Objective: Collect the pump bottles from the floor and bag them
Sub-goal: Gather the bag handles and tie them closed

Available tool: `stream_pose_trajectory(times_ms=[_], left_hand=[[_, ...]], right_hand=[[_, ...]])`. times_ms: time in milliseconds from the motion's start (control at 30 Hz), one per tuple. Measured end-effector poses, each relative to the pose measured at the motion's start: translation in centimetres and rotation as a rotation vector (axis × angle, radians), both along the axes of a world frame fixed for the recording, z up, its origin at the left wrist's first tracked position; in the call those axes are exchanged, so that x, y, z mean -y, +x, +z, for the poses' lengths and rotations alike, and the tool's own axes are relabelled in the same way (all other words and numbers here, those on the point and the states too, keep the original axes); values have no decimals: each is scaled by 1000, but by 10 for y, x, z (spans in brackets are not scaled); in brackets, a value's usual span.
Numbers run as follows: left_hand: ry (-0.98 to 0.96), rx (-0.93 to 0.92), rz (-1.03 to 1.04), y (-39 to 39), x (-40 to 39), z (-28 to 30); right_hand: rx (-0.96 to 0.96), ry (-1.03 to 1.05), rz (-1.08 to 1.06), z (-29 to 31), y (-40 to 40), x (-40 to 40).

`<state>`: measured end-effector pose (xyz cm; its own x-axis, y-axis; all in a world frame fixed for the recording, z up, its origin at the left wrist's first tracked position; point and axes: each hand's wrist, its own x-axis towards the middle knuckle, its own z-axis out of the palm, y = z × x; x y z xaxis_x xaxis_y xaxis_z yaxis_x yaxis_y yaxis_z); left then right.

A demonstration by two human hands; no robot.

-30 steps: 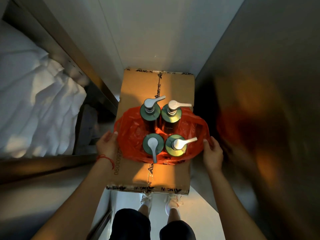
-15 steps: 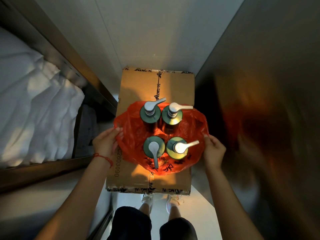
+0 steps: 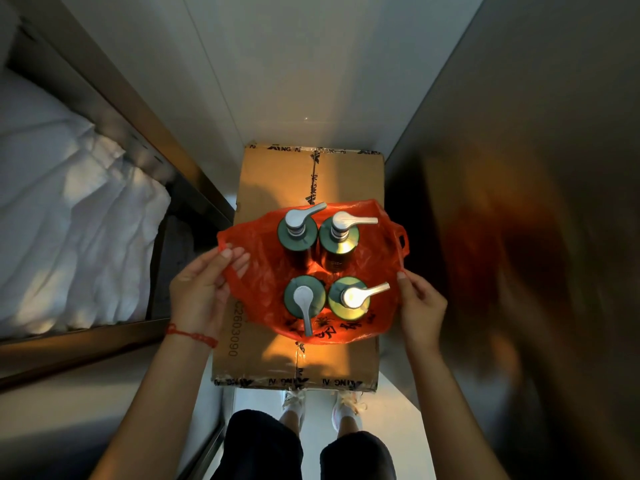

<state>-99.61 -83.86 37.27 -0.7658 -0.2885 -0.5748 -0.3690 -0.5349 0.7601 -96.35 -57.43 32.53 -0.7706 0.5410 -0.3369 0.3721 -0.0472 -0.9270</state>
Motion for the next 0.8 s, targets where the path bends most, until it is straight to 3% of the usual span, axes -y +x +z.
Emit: stream_pose_trajectory(times_ms=[233,533,800], left_hand=[[-24,22,-4,2,3,5],[-60,44,-27,-1,2,1],[-78,46,-33,1,-3,-4]], right_hand=[[33,90,-80,-1,-13,-14],[313,93,-88,-47,-55,-27],[459,-463,-221,-69,-59,-27]])
